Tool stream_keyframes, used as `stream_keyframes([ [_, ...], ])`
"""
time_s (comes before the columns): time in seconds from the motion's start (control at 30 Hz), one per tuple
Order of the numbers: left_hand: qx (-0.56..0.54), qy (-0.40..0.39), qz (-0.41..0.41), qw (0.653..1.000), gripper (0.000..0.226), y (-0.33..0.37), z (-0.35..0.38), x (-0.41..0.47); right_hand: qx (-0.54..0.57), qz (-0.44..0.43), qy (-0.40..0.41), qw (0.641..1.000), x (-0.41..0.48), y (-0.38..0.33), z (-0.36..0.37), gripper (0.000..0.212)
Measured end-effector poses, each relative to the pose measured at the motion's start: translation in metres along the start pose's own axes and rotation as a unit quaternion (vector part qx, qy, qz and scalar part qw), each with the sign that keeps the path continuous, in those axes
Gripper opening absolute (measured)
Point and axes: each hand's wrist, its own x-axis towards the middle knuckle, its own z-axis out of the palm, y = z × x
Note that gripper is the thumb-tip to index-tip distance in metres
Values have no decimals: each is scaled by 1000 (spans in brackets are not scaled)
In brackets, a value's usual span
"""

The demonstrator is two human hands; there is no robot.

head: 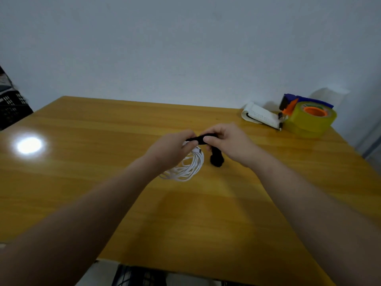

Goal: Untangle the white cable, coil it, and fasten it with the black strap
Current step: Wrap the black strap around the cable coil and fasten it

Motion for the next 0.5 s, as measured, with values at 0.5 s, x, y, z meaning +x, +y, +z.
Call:
stream_keyframes([
  [0.5, -175, 29, -48, 983, 36, 13, -4, -4, 72, -36, 80, 994, -7, -6, 15, 23],
])
